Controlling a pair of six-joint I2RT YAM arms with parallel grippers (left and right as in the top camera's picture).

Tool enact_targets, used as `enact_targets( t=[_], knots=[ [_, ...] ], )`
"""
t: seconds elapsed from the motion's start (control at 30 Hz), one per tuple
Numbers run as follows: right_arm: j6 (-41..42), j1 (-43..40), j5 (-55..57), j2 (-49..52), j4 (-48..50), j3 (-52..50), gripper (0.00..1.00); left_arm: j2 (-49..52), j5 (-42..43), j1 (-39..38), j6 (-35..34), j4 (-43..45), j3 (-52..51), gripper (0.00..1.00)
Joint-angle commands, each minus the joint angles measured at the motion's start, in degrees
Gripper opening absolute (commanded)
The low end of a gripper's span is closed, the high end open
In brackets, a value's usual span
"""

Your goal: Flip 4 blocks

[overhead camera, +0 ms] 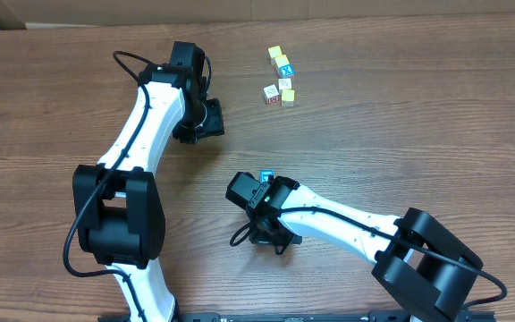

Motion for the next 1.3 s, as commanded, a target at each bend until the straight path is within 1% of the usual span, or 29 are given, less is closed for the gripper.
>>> enact_targets(
  t=[0.0,1.17,1.27],
  knots=[
    [0.6,0.0,2.3,-1.8,0.8,-0.3,0.04,-1.0,-0.5,0.0,-0.6,0.2,-0.4,0.5],
    [0.3,0.0,4.3,-1.8,3.4,-0.3,0.06,-1.0,-0.5,-0.1,-0.6,0.2,-0.4,0.5],
    [-1.4,0.0,3.0,-1.9,3.3,-0.1,0.05,-1.0,-0.5,-0.1,-0.6,0.2,-0.4,0.5]
  ],
)
